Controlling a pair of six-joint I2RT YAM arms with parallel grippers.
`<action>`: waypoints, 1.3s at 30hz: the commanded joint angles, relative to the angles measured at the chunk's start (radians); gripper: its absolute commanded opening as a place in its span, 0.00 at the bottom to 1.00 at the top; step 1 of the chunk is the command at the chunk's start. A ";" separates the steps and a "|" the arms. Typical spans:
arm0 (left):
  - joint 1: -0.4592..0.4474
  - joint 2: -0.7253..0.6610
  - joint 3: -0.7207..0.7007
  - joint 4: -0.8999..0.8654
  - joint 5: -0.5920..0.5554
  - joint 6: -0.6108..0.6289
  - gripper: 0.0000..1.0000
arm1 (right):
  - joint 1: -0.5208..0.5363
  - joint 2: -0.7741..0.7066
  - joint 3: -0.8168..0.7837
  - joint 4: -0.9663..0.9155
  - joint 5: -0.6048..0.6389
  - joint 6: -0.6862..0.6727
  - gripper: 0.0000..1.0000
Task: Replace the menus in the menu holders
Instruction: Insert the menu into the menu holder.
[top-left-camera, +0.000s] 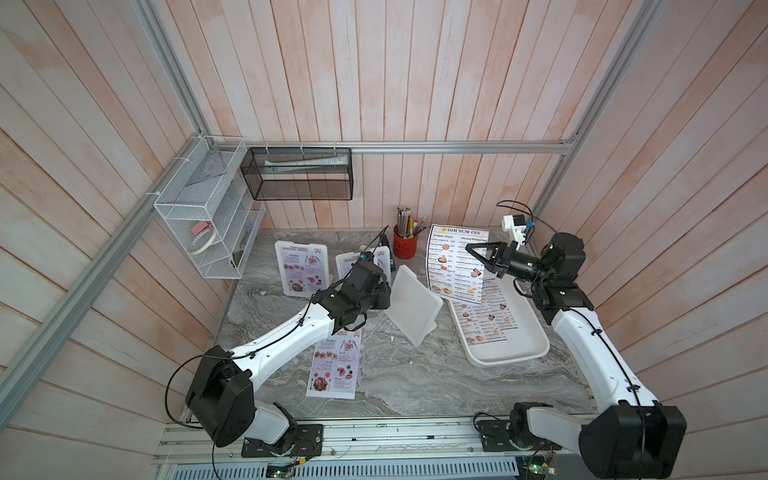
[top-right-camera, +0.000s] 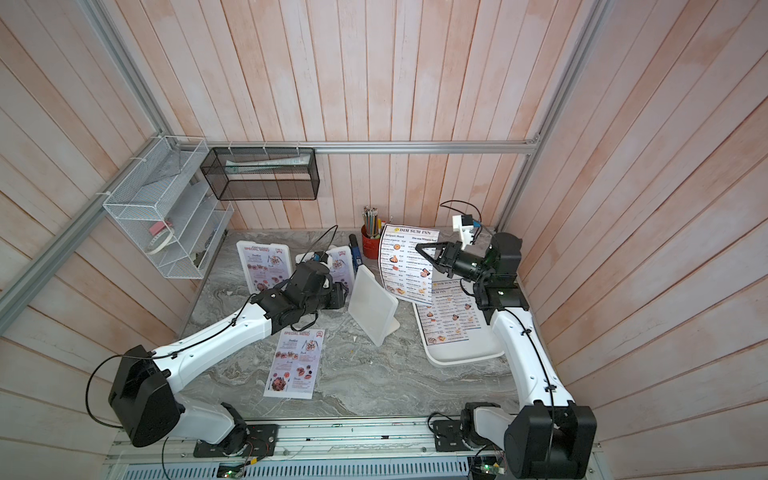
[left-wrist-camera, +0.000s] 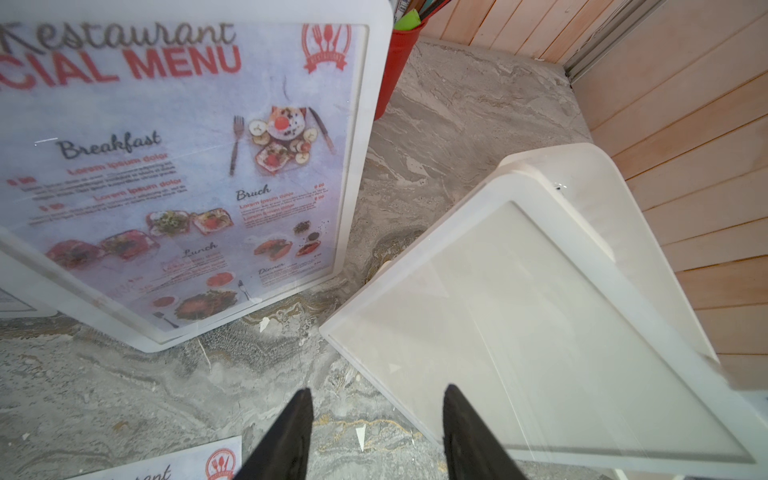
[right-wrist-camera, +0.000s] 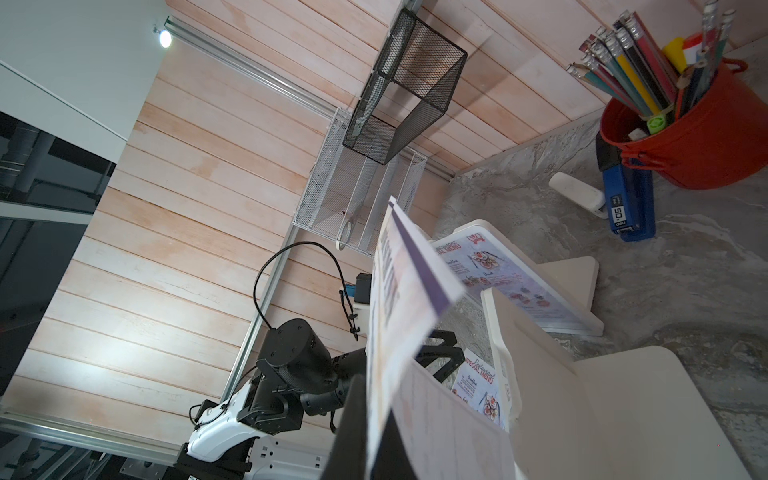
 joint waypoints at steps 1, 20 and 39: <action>-0.005 0.006 0.031 0.002 -0.008 0.006 0.53 | -0.005 0.008 0.001 0.031 -0.003 -0.017 0.00; -0.009 0.007 0.044 -0.002 -0.003 0.014 0.53 | -0.006 0.075 0.044 -0.014 0.013 -0.085 0.00; -0.011 0.008 0.064 -0.018 -0.015 0.030 0.53 | -0.032 0.158 0.077 -0.006 -0.026 -0.135 0.00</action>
